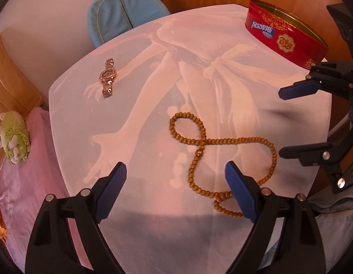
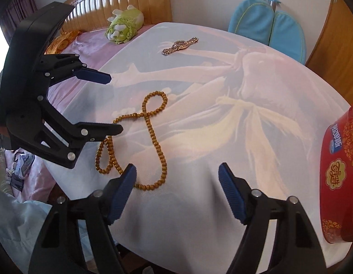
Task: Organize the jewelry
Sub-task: 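Grasp the wooden bead necklace at two points with both tools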
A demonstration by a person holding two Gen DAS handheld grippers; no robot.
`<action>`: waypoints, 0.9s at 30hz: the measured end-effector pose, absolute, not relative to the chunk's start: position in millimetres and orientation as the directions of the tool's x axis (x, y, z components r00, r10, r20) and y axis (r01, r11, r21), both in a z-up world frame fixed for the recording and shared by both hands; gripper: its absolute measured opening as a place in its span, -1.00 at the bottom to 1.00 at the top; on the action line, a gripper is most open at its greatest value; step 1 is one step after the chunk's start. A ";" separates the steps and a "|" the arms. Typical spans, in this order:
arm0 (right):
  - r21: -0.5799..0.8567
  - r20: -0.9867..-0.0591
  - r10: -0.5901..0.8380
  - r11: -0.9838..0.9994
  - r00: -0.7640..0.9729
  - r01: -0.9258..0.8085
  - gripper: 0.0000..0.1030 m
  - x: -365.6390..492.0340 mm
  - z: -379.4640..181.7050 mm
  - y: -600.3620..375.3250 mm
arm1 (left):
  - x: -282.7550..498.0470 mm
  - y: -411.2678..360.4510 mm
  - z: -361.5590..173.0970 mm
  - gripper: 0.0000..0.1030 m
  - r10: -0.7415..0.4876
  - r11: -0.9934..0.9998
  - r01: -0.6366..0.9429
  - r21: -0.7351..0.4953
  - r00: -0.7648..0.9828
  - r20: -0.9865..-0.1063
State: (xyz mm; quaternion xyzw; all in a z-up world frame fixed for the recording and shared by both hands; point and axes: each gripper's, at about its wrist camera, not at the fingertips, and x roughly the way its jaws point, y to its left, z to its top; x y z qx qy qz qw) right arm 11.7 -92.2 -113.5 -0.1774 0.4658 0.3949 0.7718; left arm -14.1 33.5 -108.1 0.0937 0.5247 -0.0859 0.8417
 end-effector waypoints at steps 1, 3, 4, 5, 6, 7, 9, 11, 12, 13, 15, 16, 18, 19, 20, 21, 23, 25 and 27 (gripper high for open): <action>0.087 -0.860 0.438 0.631 0.262 -0.771 0.46 10.6 -115.1 -88.6 | -13.6 32.5 -111.8 0.67 -0.045 0.964 0.256 0.075 0.433 -0.900; 0.072 -0.862 0.427 0.640 0.275 -0.765 0.43 10.3 -117.3 -83.0 | -13.6 30.5 -116.9 0.67 -0.039 0.955 0.281 0.094 0.435 -0.900; 0.068 -0.864 0.420 0.644 0.278 -0.762 0.41 10.4 -118.5 -80.5 | -14.1 30.0 -117.8 0.67 -0.043 0.952 0.291 0.097 0.439 -0.897; 0.065 -0.866 0.415 0.648 0.281 -0.759 0.41 10.2 -119.8 -78.2 | -14.2 30.4 -118.1 0.67 -0.049 0.950 0.298 0.095 0.440 -0.897; 0.063 -0.866 0.412 0.654 0.285 -0.754 0.41 10.0 -120.1 -76.8 | -14.3 31.1 -117.9 0.67 -0.054 0.948 0.304 0.093 0.443 -0.895; 0.054 -0.866 0.406 0.658 0.293 -0.751 0.41 9.5 -120.4 -75.1 | -14.0 32.2 -116.8 0.67 -0.060 0.947 0.308 0.093 0.452 -0.890; 0.052 -0.865 0.403 0.666 0.299 -0.744 0.41 9.4 -120.7 -71.8 | -9.6 36.1 -114.4 0.67 -0.072 0.944 0.317 0.088 0.459 -0.886; 0.048 -0.867 0.397 0.670 0.303 -0.741 0.41 10.2 -121.8 -67.3 | -0.4 43.6 -112.8 0.67 -0.073 0.946 0.313 0.088 0.468 -0.881; 0.045 -0.867 0.393 0.672 0.305 -0.739 0.37 10.3 -122.3 -64.9 | 4.9 48.2 -111.8 0.67 -0.084 0.947 0.312 0.075 0.467 -0.880; 0.044 -0.870 0.390 0.672 0.302 -0.739 0.35 10.5 -123.5 -62.5 | 10.0 52.0 -110.9 0.67 -0.095 0.948 0.311 0.061 0.464 -0.881; 0.034 -0.873 0.377 0.679 0.309 -0.733 0.34 10.8 -125.8 -58.4 | 19.3 56.7 -110.3 0.67 -0.108 0.947 0.318 0.048 0.454 -0.884; 0.037 -0.874 0.376 0.684 0.308 -0.728 0.34 11.3 -126.7 -57.6 | 21.5 56.7 -110.5 0.67 -0.113 0.945 0.325 0.045 0.451 -0.885; 0.033 -0.874 0.369 0.695 0.317 -0.718 0.34 12.1 -127.1 -57.0 | 23.6 56.1 -111.0 0.67 -0.123 0.939 0.343 0.042 0.445 -0.887; 0.033 -0.874 0.367 0.699 0.319 -0.714 0.33 12.9 -127.7 -57.0 | 21.7 55.1 -111.1 0.67 -0.132 0.935 0.353 0.037 0.444 -0.886; 0.034 -0.874 0.364 0.705 0.321 -0.709 0.31 13.6 -128.3 -57.6 | 19.7 53.8 -111.7 0.67 -0.139 0.931 0.362 0.036 0.445 -0.885; 0.037 -0.875 0.363 0.709 0.320 -0.704 0.23 14.6 -129.4 -58.0 | 17.5 52.8 -113.0 0.67 -0.139 0.927 0.372 0.043 0.448 -0.883; 0.041 -0.881 0.357 0.712 0.311 -0.701 0.09 16.1 -132.9 -57.4 | 12.2 48.7 -117.6 0.67 -0.122 0.916 0.395 0.076 0.453 -0.883; 0.050 -0.878 0.365 0.713 0.309 -0.700 0.07 16.3 -133.6 -57.3 | 9.7 42.9 -123.0 0.40 -0.108 0.897 0.429 0.106 0.445 -0.889; 0.054 -0.877 0.371 0.710 0.307 -0.702 -0.14 16.1 -132.6 -56.8 | 10.2 41.8 -120.8 0.09 -0.136 0.895 0.439 0.081 0.442 -0.887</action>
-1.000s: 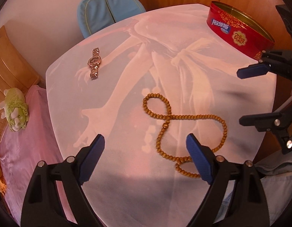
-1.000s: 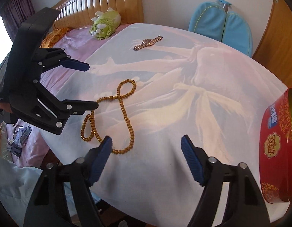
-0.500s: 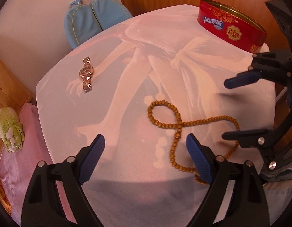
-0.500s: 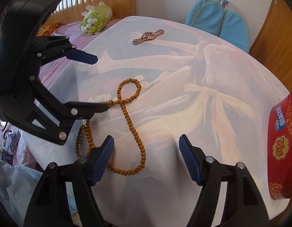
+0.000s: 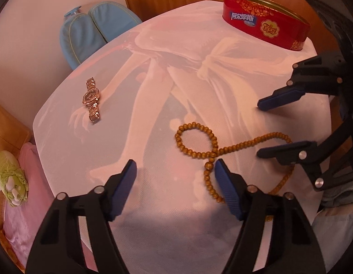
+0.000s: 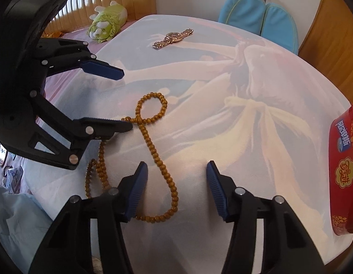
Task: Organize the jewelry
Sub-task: 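Grasp the wooden bead necklace at two points with both tools, then lift the necklace with both tools and lower it into the tin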
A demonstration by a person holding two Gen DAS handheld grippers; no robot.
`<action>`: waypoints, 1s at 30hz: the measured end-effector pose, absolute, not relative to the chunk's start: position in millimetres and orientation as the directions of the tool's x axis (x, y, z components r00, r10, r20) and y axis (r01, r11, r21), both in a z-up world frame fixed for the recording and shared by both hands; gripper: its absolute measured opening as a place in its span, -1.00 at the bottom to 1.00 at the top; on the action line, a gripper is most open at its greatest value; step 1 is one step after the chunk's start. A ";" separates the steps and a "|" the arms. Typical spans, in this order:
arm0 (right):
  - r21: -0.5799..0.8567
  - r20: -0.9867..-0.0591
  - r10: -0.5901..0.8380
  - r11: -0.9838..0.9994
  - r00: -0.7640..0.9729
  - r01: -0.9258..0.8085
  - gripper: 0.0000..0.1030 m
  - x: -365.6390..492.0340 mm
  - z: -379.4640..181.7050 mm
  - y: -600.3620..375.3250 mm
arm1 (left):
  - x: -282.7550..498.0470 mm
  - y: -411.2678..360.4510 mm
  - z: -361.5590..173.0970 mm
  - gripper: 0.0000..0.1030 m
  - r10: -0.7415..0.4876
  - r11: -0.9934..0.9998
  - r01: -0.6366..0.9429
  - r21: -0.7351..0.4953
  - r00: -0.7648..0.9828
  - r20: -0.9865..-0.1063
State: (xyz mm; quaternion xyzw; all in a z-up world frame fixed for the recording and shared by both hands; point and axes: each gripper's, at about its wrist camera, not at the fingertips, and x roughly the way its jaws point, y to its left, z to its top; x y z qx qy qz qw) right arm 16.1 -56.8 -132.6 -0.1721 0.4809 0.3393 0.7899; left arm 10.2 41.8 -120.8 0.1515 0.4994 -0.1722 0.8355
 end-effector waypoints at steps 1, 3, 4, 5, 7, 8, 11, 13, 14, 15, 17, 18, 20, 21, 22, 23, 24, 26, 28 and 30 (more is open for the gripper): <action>0.056 -0.873 0.377 0.705 0.308 -0.707 -0.41 15.1 -131.3 -56.3 | 11.2 41.4 -120.6 -0.38 -0.167 0.889 0.456 0.050 0.423 -0.890; 0.091 -0.875 0.398 0.696 0.277 -0.712 -0.88 15.4 -130.0 -55.4 | 11.5 39.7 -119.7 -0.84 -0.192 0.886 0.463 0.022 0.410 -0.892; 0.119 -0.875 0.412 0.692 0.254 -0.712 -0.88 16.4 -129.8 -56.0 | 12.2 39.2 -118.8 -0.84 -0.202 0.886 0.463 0.010 0.406 -0.891; 0.123 -0.874 0.415 0.692 0.253 -0.711 -0.88 16.3 -127.7 -56.7 | 13.0 40.3 -116.4 -0.85 -0.235 0.888 0.459 -0.032 0.392 -0.890; 0.118 -0.864 0.425 0.694 0.271 -0.710 -0.88 17.3 -115.5 -61.3 | 16.2 44.0 -104.2 -0.85 -0.277 0.900 0.427 -0.089 0.404 -0.872; 0.116 -0.853 0.434 0.699 0.290 -0.706 -0.88 18.2 -106.4 -65.0 | 17.9 45.0 -96.0 -0.85 -0.284 0.905 0.413 -0.099 0.415 -0.864; 0.106 -0.808 0.466 0.718 0.361 -0.688 -0.88 24.6 -70.4 -81.4 | 22.9 40.3 -67.1 -0.85 -0.284 0.909 0.408 -0.085 0.457 -0.843; 0.096 -0.776 0.480 0.731 0.410 -0.675 -0.88 29.7 -46.9 -95.6 | 28.0 32.0 -46.4 -0.84 -0.281 0.906 0.418 -0.062 0.486 -0.827; 0.092 -0.757 0.487 0.739 0.435 -0.668 -0.88 31.9 -34.5 -104.5 | 30.9 27.4 -36.2 -0.85 -0.283 0.905 0.421 -0.056 0.498 -0.820; 0.084 -0.741 0.490 0.747 0.460 -0.660 -0.88 33.7 -23.9 -112.8 | 34.0 21.7 -25.9 -0.84 -0.289 0.903 0.427 -0.054 0.509 -0.811; 0.074 -0.707 0.492 0.766 0.508 -0.639 -0.88 38.2 -2.3 -134.2 | 40.8 5.7 -4.9 -0.84 -0.284 0.900 0.436 -0.022 0.546 -0.788; 0.067 -0.692 0.488 0.776 0.531 -0.627 -0.88 39.5 6.8 -146.1 | 44.4 -2.7 4.3 -0.84 -0.282 0.897 0.441 -0.009 0.558 -0.781; 0.050 -0.661 0.474 0.801 0.582 -0.596 -0.88 42.1 25.6 -174.6 | 54.0 -22.6 22.2 -0.84 -0.276 0.892 0.452 0.023 0.583 -0.765; 0.050 -0.647 0.469 0.813 0.602 -0.580 -0.88 44.0 34.4 -190.7 | 58.8 -33.8 30.3 -0.84 -0.270 0.889 0.456 0.040 0.592 -0.760; 0.050 -0.634 0.462 0.825 0.621 -0.563 -0.88 45.6 41.5 -205.4 | 63.8 -47.1 39.0 -0.84 -0.266 0.883 0.465 0.060 0.603 -0.752; 0.049 -0.617 0.454 0.838 0.643 -0.544 -0.88 47.3 49.9 -224.4 | 67.9 -60.7 47.6 -0.84 -0.264 0.877 0.474 0.082 0.617 -0.741; 0.050 -0.607 0.448 0.846 0.656 -0.531 -0.88 48.2 55.5 -240.9 | 72.1 -74.1 54.8 -0.84 -0.263 0.870 0.482 0.101 0.628 -0.732; 0.038 -0.586 0.428 0.863 0.688 -0.504 -0.88 51.6 64.2 -273.3 | 81.6 -103.8 68.5 -0.84 -0.261 0.861 0.492 0.131 0.648 -0.716; 0.032 -0.568 0.419 0.871 0.708 -0.490 -0.88 54.9 70.4 -305.5 | 91.1 -133.7 78.6 -0.84 -0.264 0.854 0.498 0.147 0.660 -0.704; 0.026 -0.553 0.415 0.875 0.723 -0.483 -0.88 58.4 75.3 -332.4 | 98.2 -165.2 86.8 -0.84 -0.262 0.848 0.502 0.169 0.674 -0.690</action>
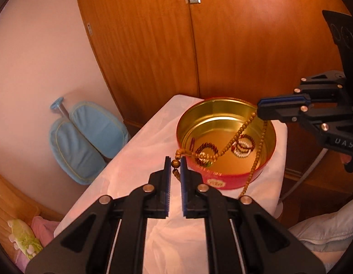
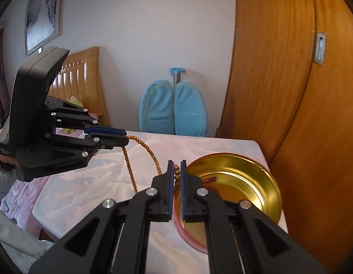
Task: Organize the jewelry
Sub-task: 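Lift the necklace with both tools and lower it into the tin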
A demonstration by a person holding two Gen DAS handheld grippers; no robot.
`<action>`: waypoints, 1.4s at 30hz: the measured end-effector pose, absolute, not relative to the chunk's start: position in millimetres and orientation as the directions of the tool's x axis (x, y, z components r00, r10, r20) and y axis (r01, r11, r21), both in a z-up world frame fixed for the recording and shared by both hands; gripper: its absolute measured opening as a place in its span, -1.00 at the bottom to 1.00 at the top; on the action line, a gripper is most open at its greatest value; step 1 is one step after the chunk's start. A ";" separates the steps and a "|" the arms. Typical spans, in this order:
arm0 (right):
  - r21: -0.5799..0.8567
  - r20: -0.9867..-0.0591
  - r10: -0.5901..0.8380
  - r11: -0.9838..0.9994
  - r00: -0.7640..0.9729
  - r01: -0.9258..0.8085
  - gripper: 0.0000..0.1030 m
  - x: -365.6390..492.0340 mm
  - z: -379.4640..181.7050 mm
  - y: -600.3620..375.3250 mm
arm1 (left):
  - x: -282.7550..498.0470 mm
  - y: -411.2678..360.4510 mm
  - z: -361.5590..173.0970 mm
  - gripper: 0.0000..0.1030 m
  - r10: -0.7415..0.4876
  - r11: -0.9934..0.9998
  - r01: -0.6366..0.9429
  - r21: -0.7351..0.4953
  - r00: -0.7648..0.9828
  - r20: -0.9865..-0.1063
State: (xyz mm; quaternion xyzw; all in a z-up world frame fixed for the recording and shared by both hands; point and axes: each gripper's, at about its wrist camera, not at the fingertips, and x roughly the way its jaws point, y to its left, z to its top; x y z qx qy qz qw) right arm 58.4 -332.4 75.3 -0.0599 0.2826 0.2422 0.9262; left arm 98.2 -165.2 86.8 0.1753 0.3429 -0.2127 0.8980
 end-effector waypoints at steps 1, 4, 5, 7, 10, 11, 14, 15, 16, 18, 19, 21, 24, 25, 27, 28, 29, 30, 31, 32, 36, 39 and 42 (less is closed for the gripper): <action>0.022 -0.545 0.412 0.878 0.730 -0.478 -0.88 60.5 78.3 -347.8 | 101.2 -179.3 89.3 -0.84 -0.264 0.845 0.505 0.174 0.677 -0.687; 0.018 -0.534 0.399 0.887 0.745 -0.462 -0.88 68.5 83.4 -385.1 | 114.8 -219.4 92.3 -0.84 -0.263 0.840 0.510 0.183 0.679 -0.685; 0.022 -0.534 0.396 0.890 0.747 -0.456 -0.88 71.3 83.4 -396.6 | 119.1 -230.7 91.6 -0.84 -0.264 0.838 0.513 0.185 0.678 -0.686; 0.031 -0.542 0.393 0.893 0.743 -0.450 -0.88 79.1 81.0 -415.8 | 126.9 -249.3 87.9 -0.84 -0.277 0.830 0.529 0.177 0.666 -0.692; 0.037 -0.565 0.376 0.901 0.734 -0.433 -0.88 93.7 72.5 -433.8 | 143.1 -269.7 76.3 -0.84 -0.290 0.814 0.557 0.166 0.636 -0.715; 0.038 -0.570 0.369 0.904 0.734 -0.425 -0.88 97.0 69.0 -437.1 | 148.7 -273.8 72.2 -0.84 -0.295 0.807 0.568 0.163 0.626 -0.722; 0.046 -0.588 0.340 0.920 0.734 -0.389 -0.88 111.2 57.2 -448.5 | 170.8 -285.2 58.3 -0.84 -0.318 0.778 0.608 0.157 0.596 -0.737; 0.056 -0.601 0.327 0.927 0.729 -0.370 -0.88 118.3 52.2 -451.0 | 179.5 -289.1 53.9 -0.84 -0.320 0.771 0.618 0.154 0.586 -0.745; 0.071 -0.613 0.324 0.931 0.720 -0.358 -0.88 123.3 47.6 -450.9 | 187.9 -292.1 49.8 -0.84 -0.325 0.763 0.629 0.151 0.574 -0.751; 0.077 -0.636 0.320 0.932 0.703 -0.354 -0.88 136.0 40.0 -450.3 | 199.1 -295.0 44.5 -0.84 -0.345 0.747 0.650 0.140 0.559 -0.754; 0.062 -0.643 0.313 0.931 0.699 -0.360 -0.88 141.2 36.7 -448.9 | 204.9 -295.6 41.7 -0.84 -0.351 0.742 0.657 0.135 0.552 -0.756; 0.060 -0.656 0.303 0.934 0.691 -0.352 -0.88 153.5 31.0 -447.4 | 217.5 -296.7 34.4 -0.84 -0.355 0.741 0.661 0.119 0.536 -0.766; 0.090 -0.670 0.311 0.935 0.674 -0.342 -0.87 168.6 20.4 -447.7 | 234.6 -295.2 21.0 -0.84 -0.358 0.738 0.667 0.100 0.512 -0.781; 0.092 -0.678 0.310 0.935 0.666 -0.341 -0.88 172.5 16.7 -445.8 | 237.6 -294.7 16.9 -0.84 -0.357 0.737 0.669 0.096 0.506 -0.786; 0.097 -0.691 0.311 0.934 0.652 -0.343 -0.88 178.8 11.0 -442.8 | 241.3 -293.8 10.3 -0.84 -0.354 0.739 0.668 0.086 0.494 -0.794; 0.099 -0.697 0.313 0.933 0.645 -0.346 -0.88 180.9 9.2 -441.4 | 243.6 -292.3 7.0 -0.84 -0.355 0.741 0.667 0.078 0.487 -0.798; 0.098 -0.701 0.314 0.932 0.641 -0.349 -0.87 182.2 7.6 -439.0 | 245.0 -293.1 5.7 -0.84 -0.355 0.742 0.666 0.074 0.484 -0.800; 0.097 -0.704 0.314 0.931 0.637 -0.353 -0.88 186.1 6.6 -438.5 | 247.1 -291.8 3.9 -0.84 -0.355 0.745 0.663 0.069 0.483 -0.801; 0.098 -0.706 0.317 0.930 0.633 -0.355 -0.88 188.3 5.4 -437.8 | 249.8 -290.4 2.0 -0.84 -0.356 0.749 0.660 0.062 0.479 -0.802; 0.099 -0.708 0.319 0.928 0.630 -0.358 -0.88 189.7 4.3 -437.1 | 251.9 -289.4 0.2 -0.84 -0.355 0.752 0.657 0.058 0.477 -0.804; 0.107 -0.713 0.327 0.925 0.620 -0.364 -0.87 194.3 -0.9 -434.5 | 253.8 -288.3 -4.1 -0.84 -0.349 0.760 0.648 0.050 0.472 -0.810; 0.113 -0.718 0.334 0.922 0.611 -0.370 -0.87 195.3 -2.3 -435.0 | 252.7 -288.7 -6.8 -0.84 -0.342 0.761 0.646 0.050 0.466 -0.816; 0.125 -0.729 0.344 0.917 0.592 -0.380 -0.88 197.1 -5.8 -434.6 | 250.9 -290.3 -11.0 -0.84 -0.337 0.763 0.645 0.044 0.455 -0.824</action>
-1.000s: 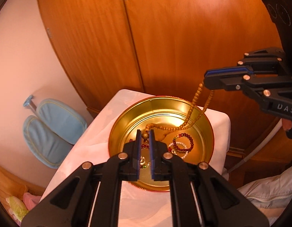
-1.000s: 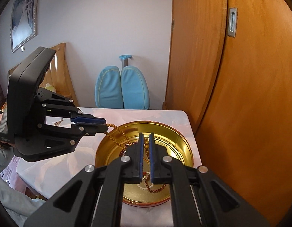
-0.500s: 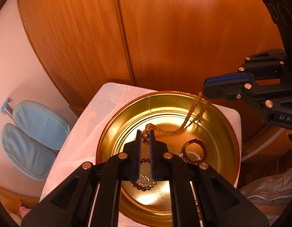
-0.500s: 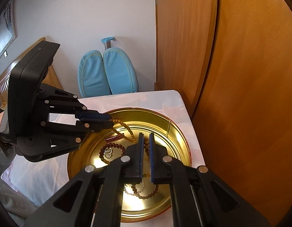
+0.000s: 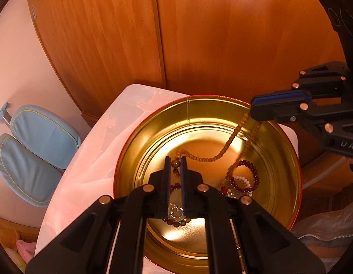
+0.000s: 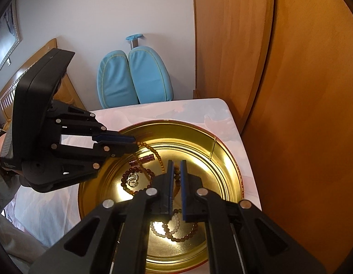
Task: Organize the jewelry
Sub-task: 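Lift the necklace with both tools and lower it into the tin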
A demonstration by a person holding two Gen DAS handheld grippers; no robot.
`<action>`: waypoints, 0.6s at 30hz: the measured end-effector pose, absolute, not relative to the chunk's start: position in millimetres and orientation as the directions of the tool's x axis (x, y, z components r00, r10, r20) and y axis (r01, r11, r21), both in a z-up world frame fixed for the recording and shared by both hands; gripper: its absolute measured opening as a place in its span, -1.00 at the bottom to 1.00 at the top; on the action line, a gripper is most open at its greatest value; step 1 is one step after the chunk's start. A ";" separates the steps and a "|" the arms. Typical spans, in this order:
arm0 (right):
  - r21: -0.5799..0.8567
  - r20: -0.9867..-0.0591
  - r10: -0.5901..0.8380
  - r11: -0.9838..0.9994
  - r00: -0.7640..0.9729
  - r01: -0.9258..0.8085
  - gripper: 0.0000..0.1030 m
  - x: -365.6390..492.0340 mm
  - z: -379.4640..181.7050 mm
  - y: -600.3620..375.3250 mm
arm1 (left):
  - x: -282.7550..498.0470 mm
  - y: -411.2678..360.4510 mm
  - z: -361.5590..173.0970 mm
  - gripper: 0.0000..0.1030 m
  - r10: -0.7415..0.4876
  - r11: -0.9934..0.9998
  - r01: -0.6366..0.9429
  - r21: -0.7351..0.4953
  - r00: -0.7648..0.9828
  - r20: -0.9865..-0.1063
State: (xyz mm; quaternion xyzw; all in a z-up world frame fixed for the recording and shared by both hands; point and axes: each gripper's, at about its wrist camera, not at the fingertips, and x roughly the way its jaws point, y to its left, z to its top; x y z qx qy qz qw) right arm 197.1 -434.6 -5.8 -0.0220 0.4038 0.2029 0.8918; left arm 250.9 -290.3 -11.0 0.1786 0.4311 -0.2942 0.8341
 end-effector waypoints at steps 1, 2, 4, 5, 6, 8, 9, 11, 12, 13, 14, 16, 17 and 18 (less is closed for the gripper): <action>0.129 -0.736 0.348 0.914 0.580 -0.385 -0.88 197.2 -8.3 -433.2 | 251.4 -290.4 -13.4 -0.84 -0.335 0.764 0.644 0.041 0.450 -0.828; 0.133 -0.743 0.352 0.911 0.570 -0.390 -0.88 197.1 -10.2 -431.9 | 251.4 -290.3 -16.7 -0.84 -0.334 0.764 0.644 0.037 0.444 -0.832; 0.140 -0.755 0.360 0.905 0.549 -0.401 -0.88 196.2 -15.1 -429.0 | 250.1 -291.7 -24.4 -0.84 -0.328 0.764 0.645 0.031 0.428 -0.842; 0.143 -0.760 0.362 0.903 0.540 -0.405 -0.88 195.7 -18.1 -427.4 | 250.2 -292.3 -28.5 -0.84 -0.326 0.763 0.645 0.025 0.419 -0.847; 0.143 -0.764 0.363 0.901 0.533 -0.408 -0.88 195.5 -21.1 -425.9 | 249.4 -292.7 -32.0 -0.84 -0.325 0.763 0.647 0.019 0.409 -0.853; 0.151 -0.773 0.367 0.899 0.518 -0.412 -0.88 195.5 -27.2 -423.9 | 247.9 -293.3 -38.3 -0.84 -0.321 0.759 0.651 0.013 0.392 -0.862; 0.158 -0.777 0.371 0.897 0.509 -0.413 -0.88 195.8 -30.4 -423.6 | 246.8 -293.5 -41.5 -0.84 -0.317 0.757 0.654 0.012 0.383 -0.867; 0.170 -0.785 0.376 0.895 0.492 -0.413 -0.88 198.4 -36.0 -421.7 | 244.9 -293.0 -46.2 -0.84 -0.312 0.755 0.655 0.009 0.372 -0.874; 0.178 -0.791 0.379 0.894 0.481 -0.411 -0.87 199.4 -39.1 -421.3 | 244.9 -292.8 -48.4 -0.84 -0.310 0.755 0.656 0.004 0.362 -0.879; 0.185 -0.795 0.381 0.893 0.471 -0.409 -0.88 200.7 -41.7 -421.0 | 244.7 -292.4 -50.7 -0.84 -0.305 0.755 0.656 0.004 0.356 -0.883; 0.196 -0.800 0.385 0.892 0.460 -0.407 -0.88 201.8 -44.7 -420.8 | 245.5 -292.5 -53.1 -0.84 -0.300 0.755 0.655 0.005 0.351 -0.887; 0.217 -0.809 0.393 0.891 0.437 -0.400 -0.87 203.9 -50.4 -420.6 | 245.9 -293.5 -57.1 -0.84 -0.294 0.754 0.657 -0.001 0.336 -0.895; 0.224 -0.813 0.396 0.890 0.427 -0.398 -0.88 205.4 -53.0 -419.9 | 244.6 -294.9 -60.0 -0.84 -0.291 0.754 0.657 -0.003 0.330 -0.898; 0.231 -0.818 0.398 0.889 0.416 -0.395 -0.88 207.2 -55.9 -418.8 | 245.2 -295.6 -62.3 -0.84 -0.289 0.756 0.655 -0.010 0.320 -0.902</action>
